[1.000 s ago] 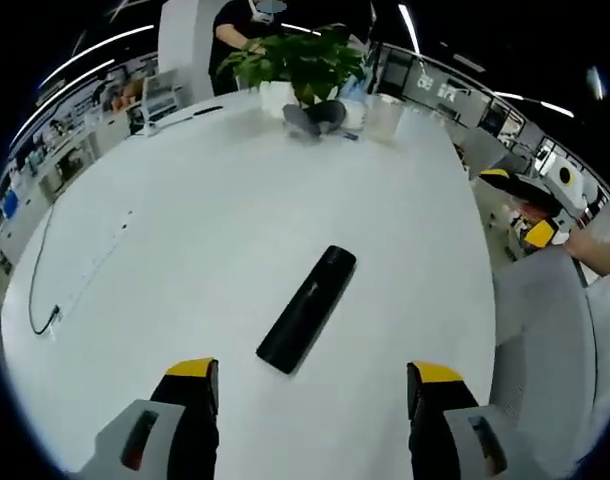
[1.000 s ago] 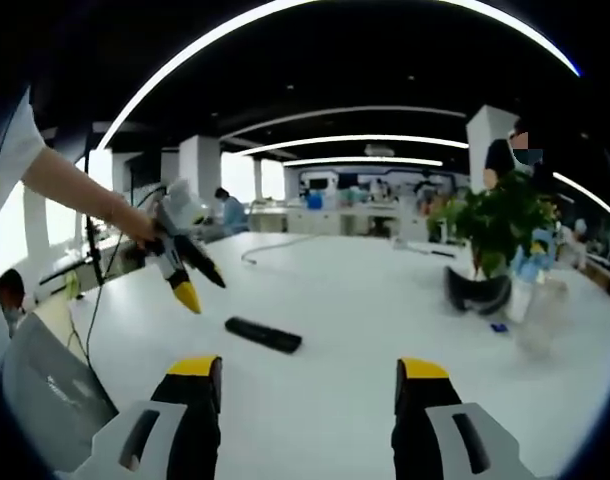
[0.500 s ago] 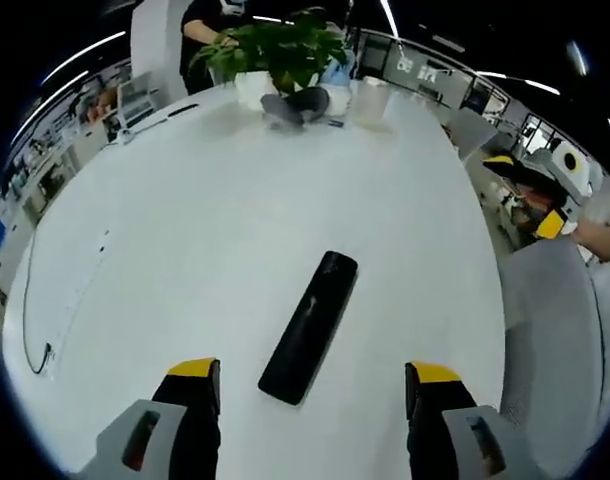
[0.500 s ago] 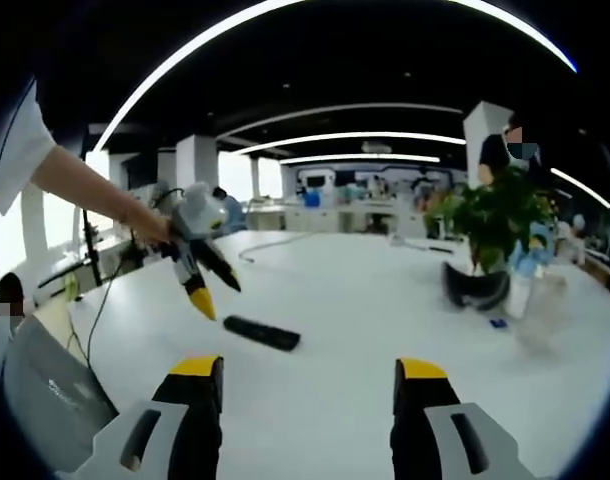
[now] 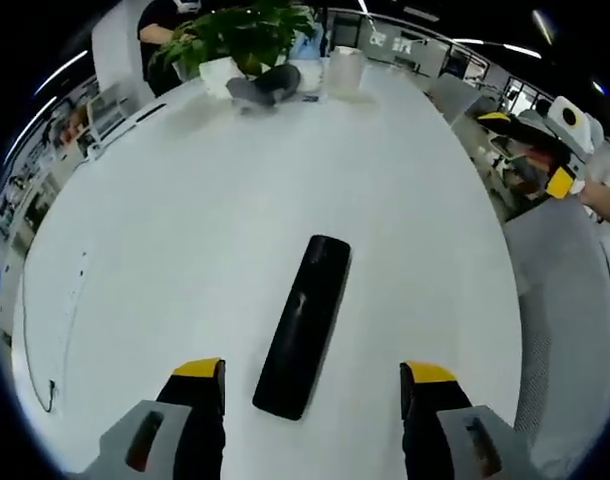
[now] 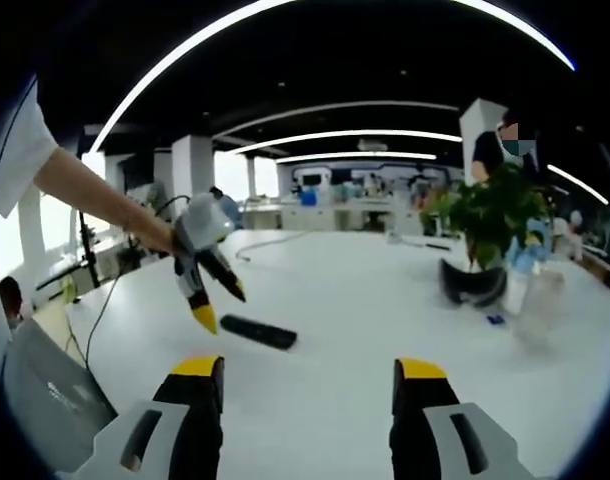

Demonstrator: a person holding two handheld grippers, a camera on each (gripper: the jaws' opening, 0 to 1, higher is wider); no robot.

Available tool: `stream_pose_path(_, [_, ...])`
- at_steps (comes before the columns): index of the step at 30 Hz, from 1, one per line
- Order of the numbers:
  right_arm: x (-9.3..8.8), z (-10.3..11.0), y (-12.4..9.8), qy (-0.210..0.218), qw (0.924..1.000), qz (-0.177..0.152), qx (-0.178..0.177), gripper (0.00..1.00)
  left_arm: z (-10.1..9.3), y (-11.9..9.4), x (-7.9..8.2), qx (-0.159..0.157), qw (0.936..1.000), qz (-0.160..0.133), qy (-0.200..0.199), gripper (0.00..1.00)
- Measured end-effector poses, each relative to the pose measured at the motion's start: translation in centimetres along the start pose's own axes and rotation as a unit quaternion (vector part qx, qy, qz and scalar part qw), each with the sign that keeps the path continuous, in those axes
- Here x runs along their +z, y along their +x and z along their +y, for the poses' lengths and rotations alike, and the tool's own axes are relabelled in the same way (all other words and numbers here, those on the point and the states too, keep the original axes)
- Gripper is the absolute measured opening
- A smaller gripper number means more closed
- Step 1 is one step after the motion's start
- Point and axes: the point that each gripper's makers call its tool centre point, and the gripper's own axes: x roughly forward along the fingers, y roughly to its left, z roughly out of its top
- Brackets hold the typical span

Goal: Press the specified remote control buttons in sequence, fully releasing each button before pressing the next.

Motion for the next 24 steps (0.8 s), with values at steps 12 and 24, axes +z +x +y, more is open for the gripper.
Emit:
stream_pose_path(12, [-0.3,0.1,0.1,0.000,1.0000,0.009,0.002,0.65,0.5,1.1,0.0,-0.001,0.9995,0.017,0.027,0.62])
stream_pose_path(24, [-0.5,0.1,0.2,0.001,0.9999,0.012,0.007,0.64,0.5,2.0,0.1,-0.006,0.9980,0.023,0.059,0.57])
